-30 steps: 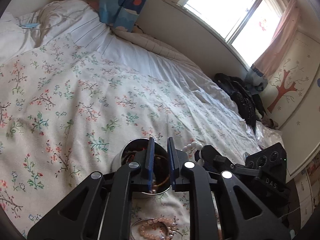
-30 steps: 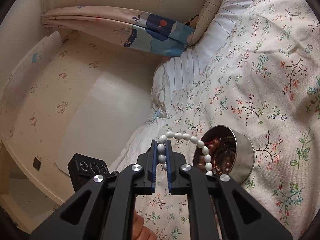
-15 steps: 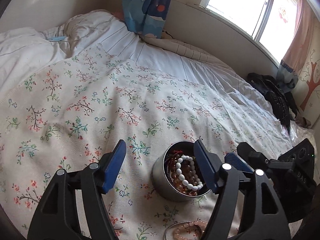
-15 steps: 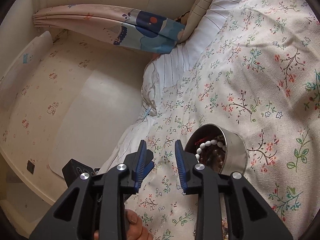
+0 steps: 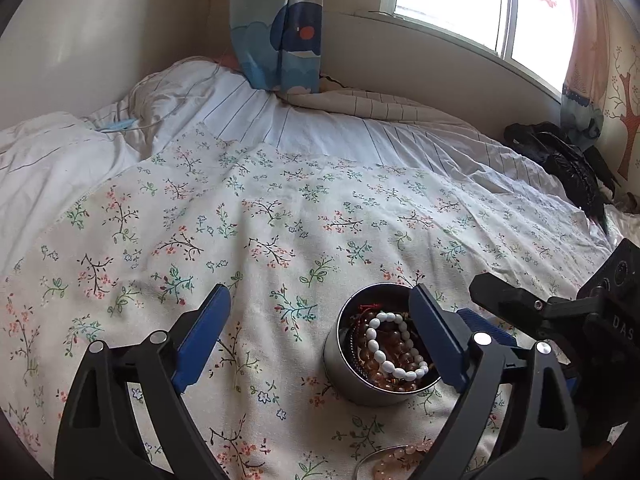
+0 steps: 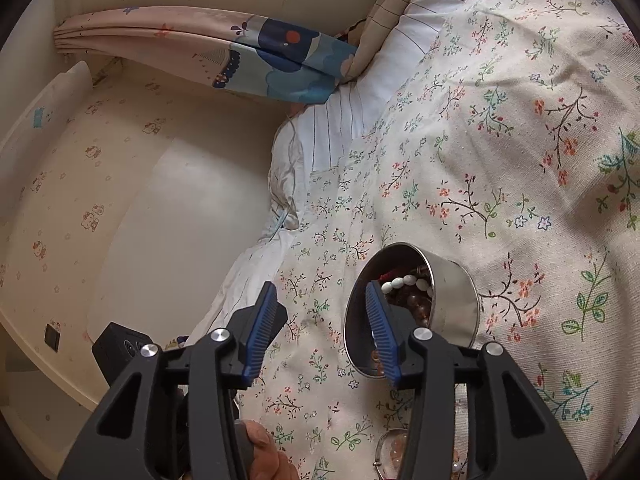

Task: Organize jewelry
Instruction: 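Open both grippers to release the bead bracelets into the tin, then move both grippers back toward the silver bangle and pink bead bracelet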

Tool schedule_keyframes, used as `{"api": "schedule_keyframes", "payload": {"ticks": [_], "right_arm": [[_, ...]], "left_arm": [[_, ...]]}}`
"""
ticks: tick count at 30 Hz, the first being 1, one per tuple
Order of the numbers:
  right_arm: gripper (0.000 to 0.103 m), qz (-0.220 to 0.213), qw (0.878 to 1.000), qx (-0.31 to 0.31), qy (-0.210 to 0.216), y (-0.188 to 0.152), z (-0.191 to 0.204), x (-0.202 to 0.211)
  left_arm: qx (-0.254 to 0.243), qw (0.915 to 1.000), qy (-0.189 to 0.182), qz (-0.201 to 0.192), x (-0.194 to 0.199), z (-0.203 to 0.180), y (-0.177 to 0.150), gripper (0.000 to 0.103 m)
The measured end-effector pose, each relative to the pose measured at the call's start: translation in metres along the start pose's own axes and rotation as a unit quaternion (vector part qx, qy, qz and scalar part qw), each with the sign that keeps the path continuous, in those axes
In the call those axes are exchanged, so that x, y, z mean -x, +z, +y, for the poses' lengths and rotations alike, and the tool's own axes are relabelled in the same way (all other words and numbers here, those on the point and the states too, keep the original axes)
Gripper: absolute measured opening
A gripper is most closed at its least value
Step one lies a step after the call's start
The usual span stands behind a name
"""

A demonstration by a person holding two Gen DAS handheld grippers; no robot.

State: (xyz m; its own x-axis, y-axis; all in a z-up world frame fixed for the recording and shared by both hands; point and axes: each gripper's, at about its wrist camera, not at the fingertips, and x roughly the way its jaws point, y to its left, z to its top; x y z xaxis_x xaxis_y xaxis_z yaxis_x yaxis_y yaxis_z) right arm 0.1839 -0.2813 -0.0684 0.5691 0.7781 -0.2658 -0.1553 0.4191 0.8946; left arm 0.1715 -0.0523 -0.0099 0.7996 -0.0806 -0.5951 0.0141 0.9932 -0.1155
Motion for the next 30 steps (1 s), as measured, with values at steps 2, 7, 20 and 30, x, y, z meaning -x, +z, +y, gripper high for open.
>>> {"api": "schedule_keyframes", "payload": {"ticks": [2, 7, 20, 30], "right_arm": [[0.048, 0.0, 1.0, -0.002, -0.002, 0.0, -0.001, 0.0], [0.051, 0.0, 1.0, -0.005, -0.005, 0.0, -0.002, 0.0], [0.066, -0.004, 0.997, 0.008, -0.071, 0.0, -0.002, 0.015], [0.067, 0.051, 0.961, 0.099, -0.253, -0.039, 0.007, 0.04]], "left_arm": [[-0.006, 1.0, 0.0, -0.002, 0.001, -0.003, -0.001, 0.087], [-0.026, 0.9996, 0.006, -0.007, 0.001, -0.009, -0.002, 0.087], [-0.02, 0.9993, -0.005, 0.032, -0.01, 0.005, -0.009, 0.088], [-0.051, 0.9967, 0.011, 0.062, 0.0, 0.011, -0.032, 0.089]]}}
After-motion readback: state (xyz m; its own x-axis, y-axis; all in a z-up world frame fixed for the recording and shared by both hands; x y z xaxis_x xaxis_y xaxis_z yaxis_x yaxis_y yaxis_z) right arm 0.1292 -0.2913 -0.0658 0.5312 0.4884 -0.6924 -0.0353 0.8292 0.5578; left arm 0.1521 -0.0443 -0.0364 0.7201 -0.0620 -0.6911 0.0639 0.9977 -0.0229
